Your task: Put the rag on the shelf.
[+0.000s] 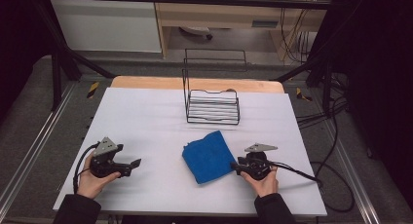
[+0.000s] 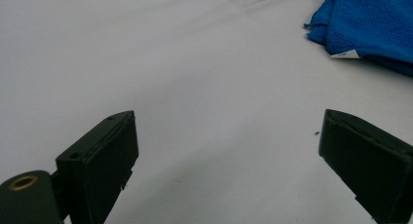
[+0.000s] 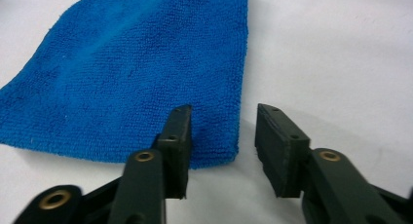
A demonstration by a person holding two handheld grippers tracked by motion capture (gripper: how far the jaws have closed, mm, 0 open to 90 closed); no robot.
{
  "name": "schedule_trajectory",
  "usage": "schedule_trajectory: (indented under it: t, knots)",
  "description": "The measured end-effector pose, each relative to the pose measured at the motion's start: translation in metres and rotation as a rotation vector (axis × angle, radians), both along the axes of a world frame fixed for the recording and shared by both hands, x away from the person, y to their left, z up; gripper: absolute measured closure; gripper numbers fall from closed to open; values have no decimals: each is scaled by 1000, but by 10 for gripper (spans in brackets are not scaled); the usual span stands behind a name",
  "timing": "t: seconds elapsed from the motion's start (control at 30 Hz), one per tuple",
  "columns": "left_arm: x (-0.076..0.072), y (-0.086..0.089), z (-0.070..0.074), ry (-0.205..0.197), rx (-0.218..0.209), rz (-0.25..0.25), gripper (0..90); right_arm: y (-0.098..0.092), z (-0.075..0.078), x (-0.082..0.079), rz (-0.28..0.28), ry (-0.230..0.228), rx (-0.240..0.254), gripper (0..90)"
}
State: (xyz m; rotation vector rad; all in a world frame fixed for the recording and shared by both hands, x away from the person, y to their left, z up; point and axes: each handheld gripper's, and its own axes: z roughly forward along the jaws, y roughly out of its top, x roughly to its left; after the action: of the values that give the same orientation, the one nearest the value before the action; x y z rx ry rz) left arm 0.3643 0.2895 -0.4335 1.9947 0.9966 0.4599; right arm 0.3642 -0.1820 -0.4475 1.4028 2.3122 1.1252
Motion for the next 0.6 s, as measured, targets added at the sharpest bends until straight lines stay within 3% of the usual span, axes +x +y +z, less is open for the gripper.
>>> schedule_trajectory:
  t: [0.27, 0.37, 0.6]
  knots:
    - [0, 0, 0, 2, 2, 0, 73, 5, -4, 0, -39, 76, 44, 818]
    - [0, -1, 0, 0, 1, 0, 72, 3, 0, 2, -35, 98, 63, 849]
    - [0, -1, -1, 9, 0, -1, 74, -23, 21, 9, -30, 63, 31, 853]
